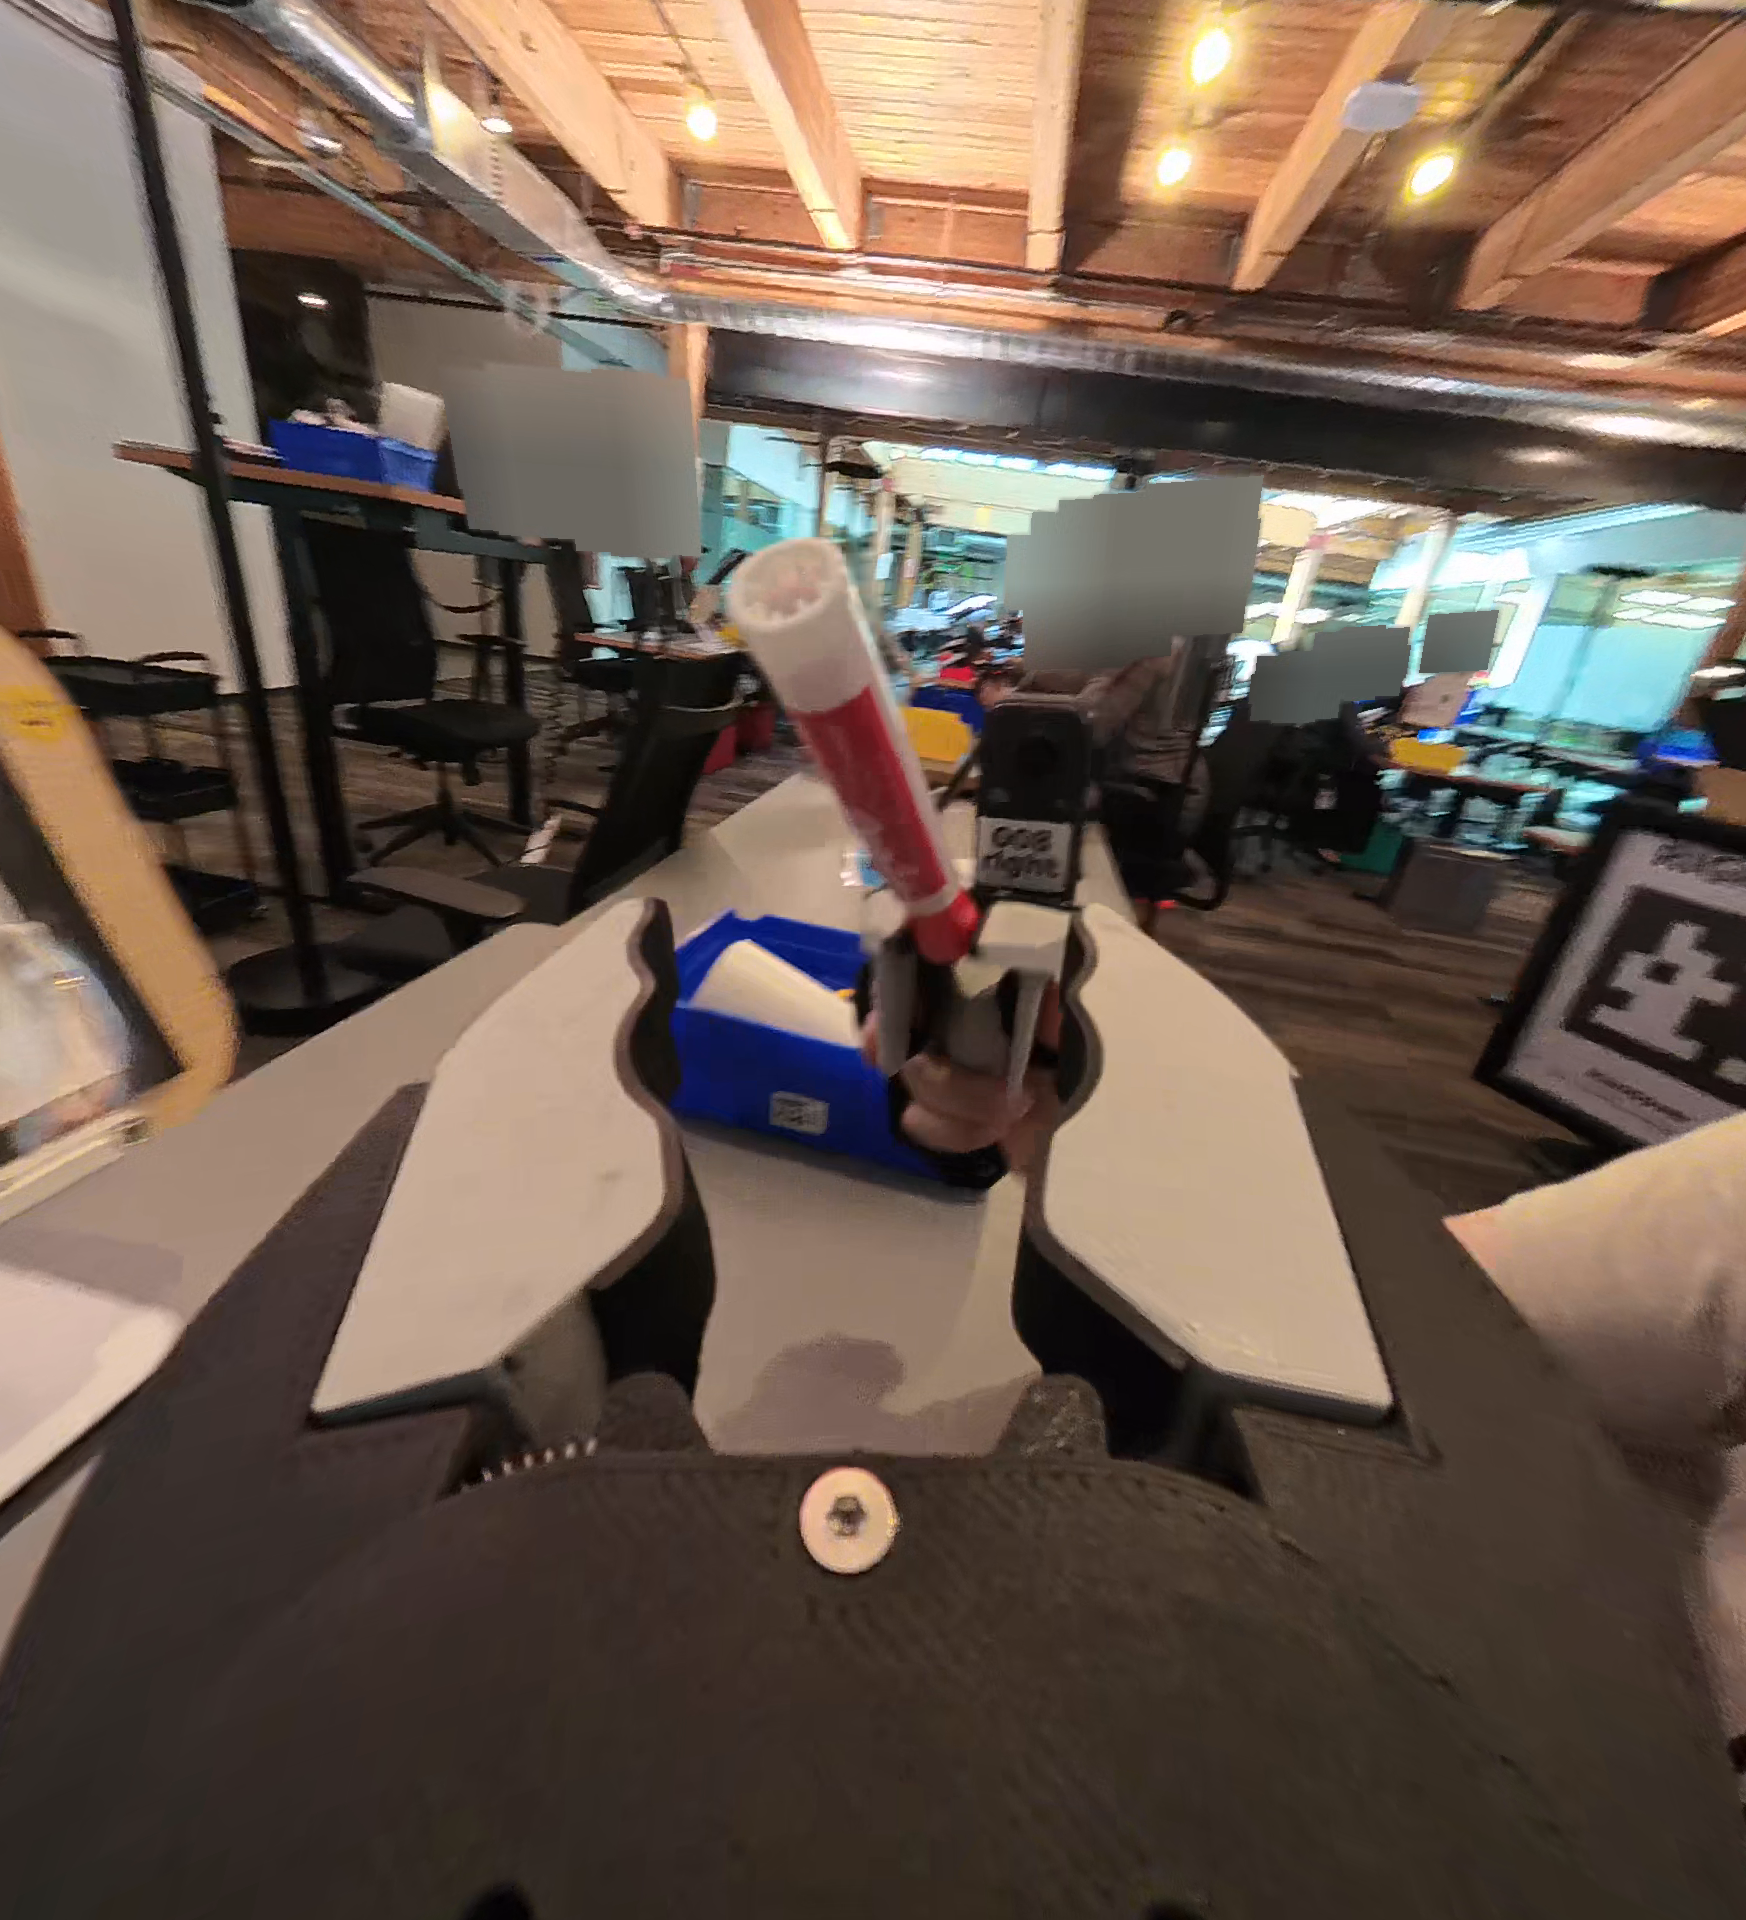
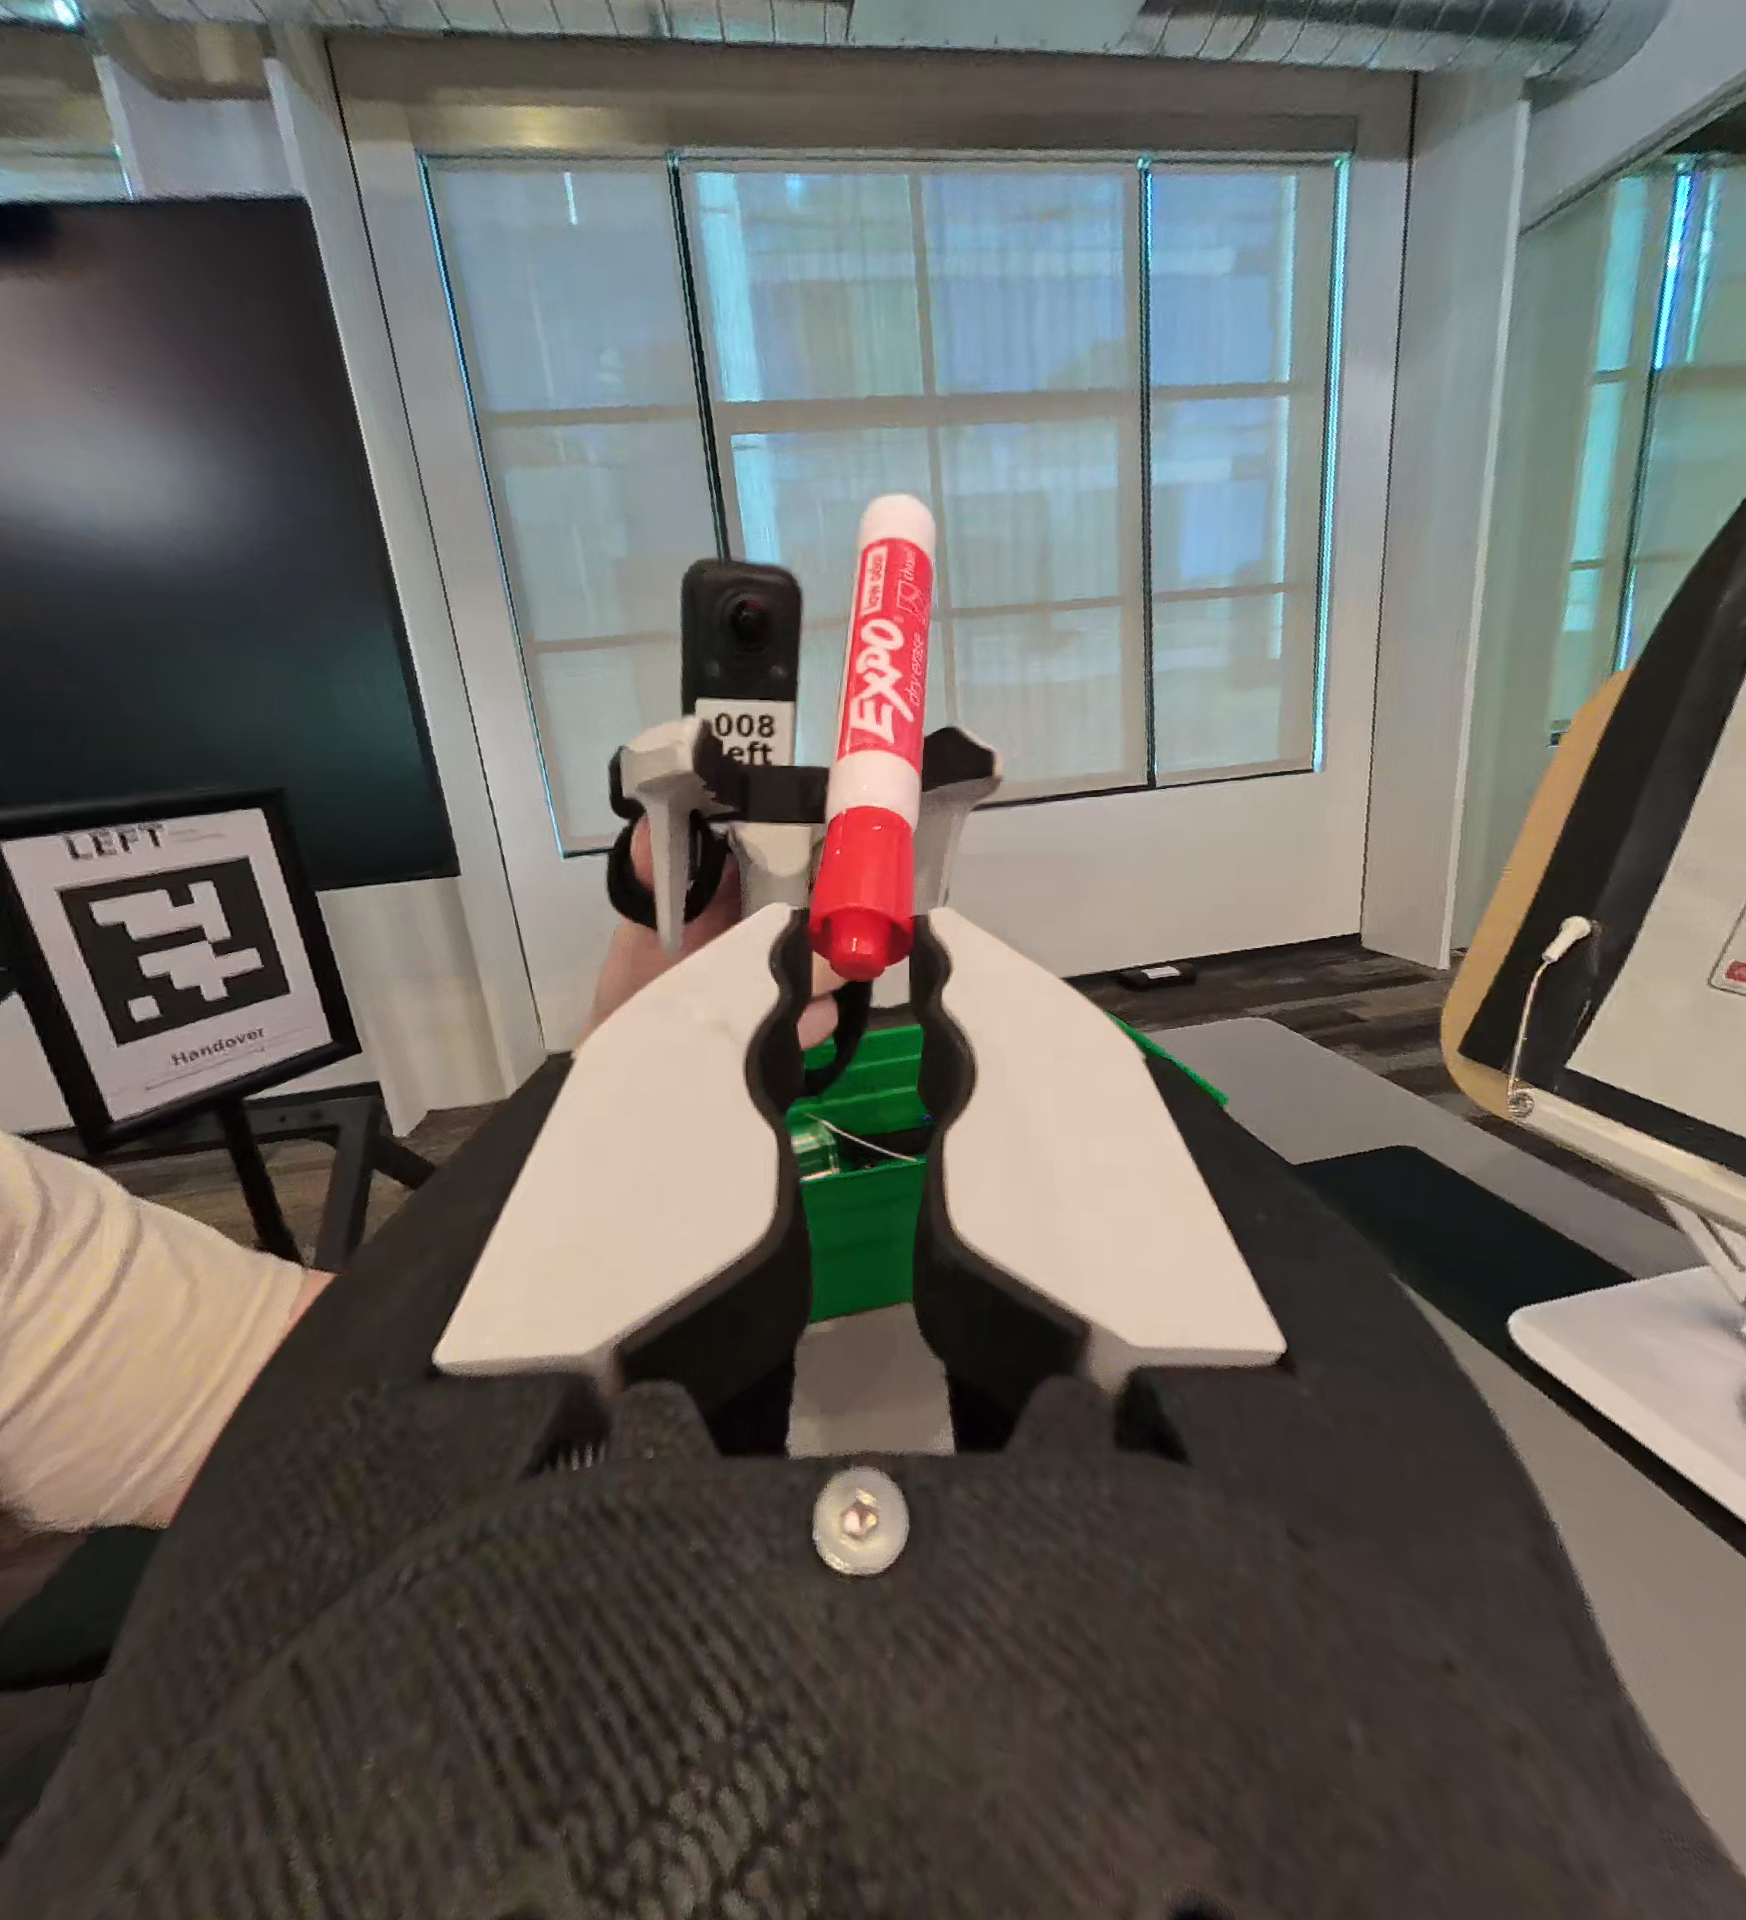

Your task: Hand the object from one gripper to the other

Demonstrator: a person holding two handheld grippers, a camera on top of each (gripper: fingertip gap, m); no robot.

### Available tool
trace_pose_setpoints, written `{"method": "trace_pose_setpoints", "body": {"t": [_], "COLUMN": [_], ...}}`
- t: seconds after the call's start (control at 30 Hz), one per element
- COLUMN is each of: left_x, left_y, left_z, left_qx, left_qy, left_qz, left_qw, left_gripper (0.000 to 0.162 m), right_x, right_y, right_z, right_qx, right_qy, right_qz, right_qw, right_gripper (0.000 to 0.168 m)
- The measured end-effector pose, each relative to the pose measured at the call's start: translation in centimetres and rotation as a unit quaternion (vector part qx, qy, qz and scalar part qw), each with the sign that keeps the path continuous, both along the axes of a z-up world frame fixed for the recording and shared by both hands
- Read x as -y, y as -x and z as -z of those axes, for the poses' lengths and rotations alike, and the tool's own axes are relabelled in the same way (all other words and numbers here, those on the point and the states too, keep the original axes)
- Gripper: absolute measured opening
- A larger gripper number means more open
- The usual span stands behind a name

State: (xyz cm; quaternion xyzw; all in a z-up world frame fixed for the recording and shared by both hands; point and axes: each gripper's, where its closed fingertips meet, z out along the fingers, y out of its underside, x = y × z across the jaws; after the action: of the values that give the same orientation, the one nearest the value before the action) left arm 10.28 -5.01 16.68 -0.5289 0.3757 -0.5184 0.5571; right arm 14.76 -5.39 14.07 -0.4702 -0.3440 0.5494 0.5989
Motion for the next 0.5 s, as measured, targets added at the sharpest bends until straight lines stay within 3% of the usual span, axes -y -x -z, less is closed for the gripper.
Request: {"method": "trace_pose_setpoints", "body": {"t": [0.1,0.2,0.27,0.37,0.43,0.5], "left_x": [-1.8,-3.4,-3.0,0.2,2.6,4.1], "left_y": [4.1,7.8,8.4,5.2,2.8,0.9], "left_z": [0.0,0.2,-0.1,0.9,1.4,1.3], "left_qx": [-0.047,-0.11,-0.127,-0.139,-0.129,-0.117], "left_qy": [-0.052,-0.118,-0.167,-0.201,-0.187,-0.2], "left_qz": [-0.126,-0.27,-0.303,-0.188,-0.092,-0.042], "left_qw": [0.989,0.949,0.93,0.951,0.97,0.972], "left_gripper": [0.075,0.08,0.081,0.066,0.069,0.069], "right_x": [-0.1,0.0,0.4,1.5,2.1,2.6], "right_y": [-2.0,-4.0,-4.9,-5.7,-6.2,-6.6], "right_z": [-1.1,-1.5,-1.1,0.3,1.4,2.0], "right_qx": [-0.041,-0.065,-0.055,0.001,0.04,0.062], "right_qy": [0.026,0.08,0.103,0.114,0.118,0.122], "right_qz": [-0.021,-0.084,-0.132,-0.177,-0.189,-0.201], "right_qw": [0.999,0.991,0.984,0.978,0.974,0.97], "right_gripper": [0.019,0.019,0.019,0.019,0.019,0.019]}}
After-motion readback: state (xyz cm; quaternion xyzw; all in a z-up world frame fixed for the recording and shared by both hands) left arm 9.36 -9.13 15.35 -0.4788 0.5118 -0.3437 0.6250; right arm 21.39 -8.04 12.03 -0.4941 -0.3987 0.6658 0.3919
